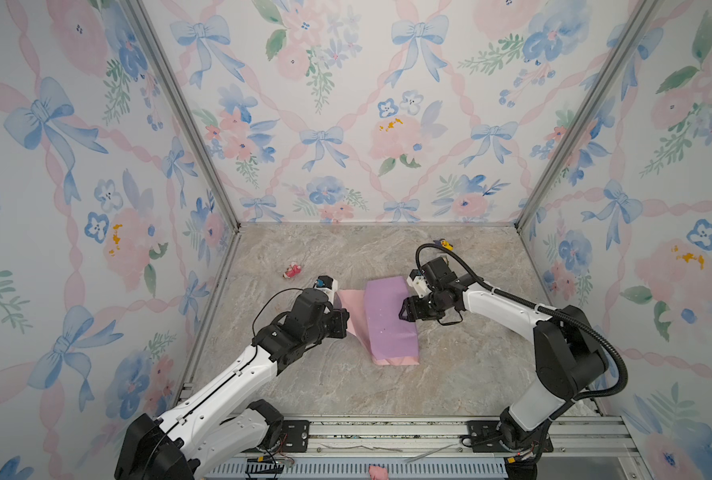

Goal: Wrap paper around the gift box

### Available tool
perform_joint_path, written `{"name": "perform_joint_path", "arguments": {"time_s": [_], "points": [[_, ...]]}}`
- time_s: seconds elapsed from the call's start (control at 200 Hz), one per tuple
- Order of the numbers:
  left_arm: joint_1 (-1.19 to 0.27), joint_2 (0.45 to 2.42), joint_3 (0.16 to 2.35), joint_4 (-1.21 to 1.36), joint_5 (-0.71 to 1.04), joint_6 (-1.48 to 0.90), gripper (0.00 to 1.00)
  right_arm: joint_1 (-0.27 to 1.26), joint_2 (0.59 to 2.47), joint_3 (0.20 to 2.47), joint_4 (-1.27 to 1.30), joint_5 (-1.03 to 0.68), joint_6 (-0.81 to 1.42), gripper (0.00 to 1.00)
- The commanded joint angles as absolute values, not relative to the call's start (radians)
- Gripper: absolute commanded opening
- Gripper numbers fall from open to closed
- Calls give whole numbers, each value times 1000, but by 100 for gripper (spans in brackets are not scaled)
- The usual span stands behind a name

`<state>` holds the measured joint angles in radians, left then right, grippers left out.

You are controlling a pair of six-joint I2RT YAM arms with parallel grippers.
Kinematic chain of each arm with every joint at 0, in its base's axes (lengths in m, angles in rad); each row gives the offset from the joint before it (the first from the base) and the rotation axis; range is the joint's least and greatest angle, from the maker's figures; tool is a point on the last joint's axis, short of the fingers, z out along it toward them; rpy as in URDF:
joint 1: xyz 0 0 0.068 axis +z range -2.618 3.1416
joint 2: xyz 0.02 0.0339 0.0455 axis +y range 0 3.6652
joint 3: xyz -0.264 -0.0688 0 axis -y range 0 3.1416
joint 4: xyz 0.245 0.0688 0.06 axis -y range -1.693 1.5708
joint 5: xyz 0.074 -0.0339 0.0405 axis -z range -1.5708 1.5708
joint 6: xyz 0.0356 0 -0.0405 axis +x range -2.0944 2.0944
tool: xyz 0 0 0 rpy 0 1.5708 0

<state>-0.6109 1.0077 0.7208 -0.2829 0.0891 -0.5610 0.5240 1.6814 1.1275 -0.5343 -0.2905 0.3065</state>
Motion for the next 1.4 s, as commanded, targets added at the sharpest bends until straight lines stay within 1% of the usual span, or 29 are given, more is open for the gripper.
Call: {"name": "perform_joint_path", "arguments": {"time_s": [0.0,0.26,0.515,0.895,0.91,1.11,1.285,1.395], "points": [[-638,1051,780,-292,125,-415,0,532,1699,1107,-613,-225,305,69],[-700,1173,842,-291,275,-296,0,532,1699,1103,-609,-224,307,69],[-769,1296,899,-291,368,-232,0,532,1698,1107,-603,-233,312,69],[-788,1449,942,-289,411,-177,0,516,1661,1079,-559,-274,331,69],[-787,1452,942,-289,414,-176,0,514,1636,1077,-556,-277,332,69],[-787,1501,955,-288,435,-164,0,489,1573,1059,-521,-335,346,72],[-787,1529,973,-290,448,-154,0,427,1500,1016,-451,-460,400,76],[-787,1538,979,-291,448,-151,0,401,1489,999,-425,-519,421,78]]}}
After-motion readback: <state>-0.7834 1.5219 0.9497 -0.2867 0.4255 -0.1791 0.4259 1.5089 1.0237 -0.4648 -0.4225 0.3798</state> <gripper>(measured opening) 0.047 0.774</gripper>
